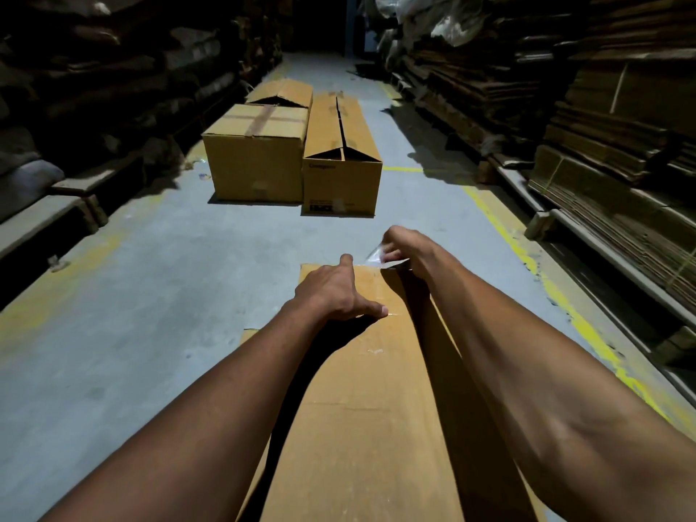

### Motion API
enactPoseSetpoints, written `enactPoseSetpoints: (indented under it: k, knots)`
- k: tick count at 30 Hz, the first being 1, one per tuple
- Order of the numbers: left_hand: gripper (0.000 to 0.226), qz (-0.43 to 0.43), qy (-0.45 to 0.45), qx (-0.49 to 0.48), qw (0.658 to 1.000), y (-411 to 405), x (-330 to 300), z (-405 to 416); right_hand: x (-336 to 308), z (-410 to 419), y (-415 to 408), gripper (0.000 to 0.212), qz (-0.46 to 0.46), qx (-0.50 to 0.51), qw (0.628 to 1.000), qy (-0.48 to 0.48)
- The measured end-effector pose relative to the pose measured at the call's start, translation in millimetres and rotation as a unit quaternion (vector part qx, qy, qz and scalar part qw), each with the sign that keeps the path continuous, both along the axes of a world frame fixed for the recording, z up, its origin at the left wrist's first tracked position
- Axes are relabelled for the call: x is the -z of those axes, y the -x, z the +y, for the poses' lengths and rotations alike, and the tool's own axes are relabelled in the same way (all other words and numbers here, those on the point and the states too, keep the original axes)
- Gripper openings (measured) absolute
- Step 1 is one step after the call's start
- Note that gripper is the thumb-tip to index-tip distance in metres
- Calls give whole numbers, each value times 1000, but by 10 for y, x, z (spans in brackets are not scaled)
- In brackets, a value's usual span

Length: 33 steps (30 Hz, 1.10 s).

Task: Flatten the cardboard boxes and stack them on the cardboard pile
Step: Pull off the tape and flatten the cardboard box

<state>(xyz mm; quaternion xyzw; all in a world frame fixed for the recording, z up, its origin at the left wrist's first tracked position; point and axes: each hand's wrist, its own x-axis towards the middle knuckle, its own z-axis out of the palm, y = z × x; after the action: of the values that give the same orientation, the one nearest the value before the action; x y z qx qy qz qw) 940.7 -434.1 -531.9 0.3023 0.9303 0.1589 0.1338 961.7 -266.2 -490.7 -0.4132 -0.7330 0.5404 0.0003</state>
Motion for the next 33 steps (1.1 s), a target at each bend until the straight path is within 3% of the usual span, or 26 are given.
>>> enactPoseSetpoints:
  k: [4,8,12,16,20,21,24,25,27,30,33]
  knots:
    - [107,10,13,-3,1000,-68,-27,-8,-86,294,-150,46,80,81,992,54]
    - [100,4,8,-15,1000,-189,-106,-40,-18,269,-436,54,31,10,986,-161]
    - [99,1,40,-37,999,-427,-248,-99,136,-121,-817,92,-107,-117,936,-313]
    - [126,-5,115,-74,991,-708,-404,-199,133,-571,-1239,105,-165,-141,930,-296]
    - [139,-137,141,-129,972,-961,-661,-323,90,-830,-1588,130,-205,-150,929,-271]
    - [128,-166,137,-132,968,-1065,-772,-379,98,-854,-1655,135,-213,-152,928,-264]
    - [51,-196,122,-88,969,-1323,-1066,-506,96,-900,-1823,141,-231,-160,926,-251]
    - [41,-202,116,-77,969,-1370,-1140,-547,90,-924,-1879,142,-238,-167,925,-245]
    - [34,-230,101,-60,966,-1351,-1261,-622,83,-1016,-1972,147,-237,-183,926,-232]
    - [46,-282,74,-95,952,-1229,-1326,-742,172,-1253,-2088,154,-229,-204,924,-226]
    - [42,-270,74,-112,953,-1058,-1305,-858,277,-1392,-2137,143,-233,-214,910,-270]
